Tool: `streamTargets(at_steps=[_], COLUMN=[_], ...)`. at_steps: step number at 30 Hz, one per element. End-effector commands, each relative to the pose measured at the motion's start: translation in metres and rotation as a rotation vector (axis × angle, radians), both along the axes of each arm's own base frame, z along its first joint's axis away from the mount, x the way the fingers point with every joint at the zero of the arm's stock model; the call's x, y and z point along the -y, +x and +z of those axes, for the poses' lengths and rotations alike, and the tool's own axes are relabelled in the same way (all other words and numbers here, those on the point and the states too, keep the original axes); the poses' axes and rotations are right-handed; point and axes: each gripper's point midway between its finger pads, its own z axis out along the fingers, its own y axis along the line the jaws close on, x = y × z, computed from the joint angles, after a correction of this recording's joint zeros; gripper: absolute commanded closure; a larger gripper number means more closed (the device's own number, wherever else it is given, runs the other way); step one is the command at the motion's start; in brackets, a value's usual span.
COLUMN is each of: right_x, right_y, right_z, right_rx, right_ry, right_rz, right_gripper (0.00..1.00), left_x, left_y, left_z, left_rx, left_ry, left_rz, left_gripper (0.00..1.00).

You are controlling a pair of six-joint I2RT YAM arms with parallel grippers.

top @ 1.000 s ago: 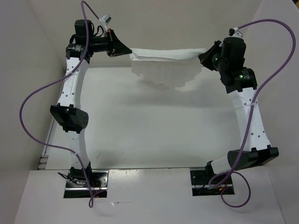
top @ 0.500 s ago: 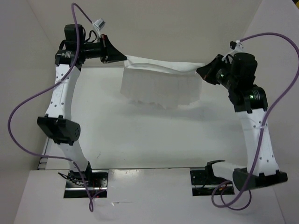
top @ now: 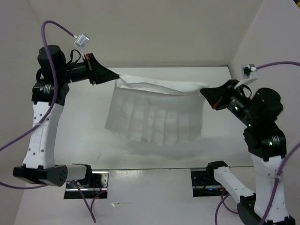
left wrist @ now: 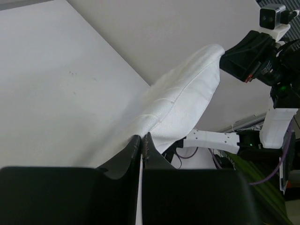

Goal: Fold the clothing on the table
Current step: Fold the skirt

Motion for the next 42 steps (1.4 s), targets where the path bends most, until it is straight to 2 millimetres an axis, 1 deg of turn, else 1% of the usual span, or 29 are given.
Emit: streamTargets(at_steps=[1, 3, 4, 6, 7, 8, 9, 10, 11, 12, 13, 14, 15, 16, 18, 19, 20, 25, 26, 27, 28, 29, 31, 32, 34, 35, 37, 38, 42], right_x=[0.0, -0.003, -0.003, -0.007, -0.003, -0.006, -0.002, 0.0, -0.004, 0.0, -0.001, -0.002, -0.002, -0.003, -0.001, -0.001, -0.002, 0.0, 0.0, 0.001, 0.008, 0.009, 0.017, 0.016, 0.02, 0.027, 0.039, 0.042, 0.061], right_y=[0.072, 0.097, 0.113, 0.149, 0.164, 0.191, 0.206, 0.222, 0.243, 0.256, 0.271, 0.283, 0.29, 0.298, 0.307, 0.307, 0.309, 0.293, 0.287, 0.277, 0.273, 0.268, 0.253, 0.245, 0.235, 0.229, 0.219, 0.213, 0.196], right_z=[-0.058, -0.085, -0.091, -0.126, -0.136, -0.16, -0.162, -0.172, -0.211, -0.223, -0.222, -0.255, -0.259, -0.254, -0.256, -0.256, -0.252, -0.262, -0.265, -0.277, -0.278, -0.284, -0.298, -0.307, -0.317, -0.324, -0.334, -0.34, -0.358], right_rx=[-0.2, -0.265, -0.266, -0.366, -0.388, -0.445, -0.457, -0.471, -0.566, -0.586, -0.58, -0.648, -0.649, -0.632, -0.62, -0.62, -0.611, -0.685, -0.705, -0.758, -0.771, -0.797, -0.874, -0.905, -0.959, -0.989, -1.042, -1.069, -1.149], right_ry=[-0.004, -0.001, -0.004, -0.013, -0.017, -0.028, -0.027, -0.038, -0.05, -0.062, -0.073, -0.092, -0.102, -0.099, -0.11, -0.11, -0.109, -0.137, -0.14, -0.149, -0.151, -0.155, -0.154, -0.16, -0.163, -0.17, -0.192, -0.208, -0.221], right_rz=[-0.069, -0.072, -0.087, -0.1, -0.123, -0.124, -0.136, -0.143, -0.132, -0.138, -0.134, -0.131, -0.127, -0.127, -0.136, -0.136, -0.136, -0.123, -0.122, -0.12, -0.14, -0.139, -0.144, -0.127, -0.133, -0.154, -0.194, -0.211, -0.25], right_gripper=[1.0, 1.0, 1.0, 1.0, 1.0, 1.0, 1.0, 1.0, 1.0, 1.0, 1.0, 1.0, 1.0, 1.0, 1.0, 1.0, 1.0, 1.0, 1.0, 1.0, 1.0, 1.0, 1.0, 1.0, 1.0, 1.0, 1.0, 1.0, 1.0], left_x=[-0.014, -0.015, -0.015, -0.015, -0.015, -0.015, -0.014, -0.011, -0.01, -0.011, -0.01, -0.01, -0.01, -0.009, -0.003, 0.003, 0.003, 0.027, 0.026, 0.032, 0.04, 0.037, 0.042, 0.039, 0.033, 0.031, 0.022, 0.02, 0.007], left_y=[0.086, 0.112, 0.138, 0.165, 0.187, 0.199, 0.222, 0.231, 0.24, 0.262, 0.272, 0.278, 0.289, 0.301, 0.305, 0.306, 0.307, 0.291, 0.288, 0.275, 0.27, 0.261, 0.25, 0.228, 0.213, 0.194, 0.182, 0.169, 0.158], left_z=[-0.058, -0.077, -0.104, -0.124, -0.158, -0.173, -0.198, -0.212, -0.223, -0.242, -0.251, -0.257, -0.284, -0.267, -0.28, -0.275, -0.259, -0.259, -0.263, -0.272, -0.275, -0.261, -0.271, -0.293, -0.308, -0.335, -0.347, -0.361, -0.379], left_rx=[-0.124, -0.172, -0.238, -0.283, -0.36, -0.39, -0.432, -0.453, -0.475, -0.491, -0.499, -0.52, -0.564, -0.521, -0.561, -0.544, -0.521, -0.522, -0.534, -0.573, -0.566, -0.537, -0.557, -0.63, -0.679, -0.754, -0.779, -0.827, -0.846], left_ry=[0.038, 0.046, 0.055, 0.062, 0.07, 0.073, 0.077, 0.091, 0.093, 0.1, 0.101, 0.097, 0.102, 0.091, 0.094, 0.1, 0.097, 0.144, 0.158, 0.185, 0.188, 0.189, 0.17, 0.183, 0.206, 0.226, 0.247, 0.257, 0.311], left_rz=[0.12, 0.137, 0.144, 0.154, 0.152, 0.151, 0.15, 0.146, 0.145, 0.156, 0.156, 0.158, 0.156, 0.161, 0.142, 0.13, 0.131, 0.078, 0.085, 0.083, 0.068, 0.079, 0.082, 0.079, 0.111, 0.104, 0.129, 0.126, 0.172], left_gripper=[1.0, 1.0, 1.0, 1.0, 1.0, 1.0, 1.0, 1.0, 1.0, 1.0, 1.0, 1.0, 1.0, 1.0, 1.0, 1.0, 1.0, 1.0, 1.0, 1.0, 1.0, 1.0, 1.0, 1.0, 1.0, 1.0, 1.0, 1.0, 1.0])
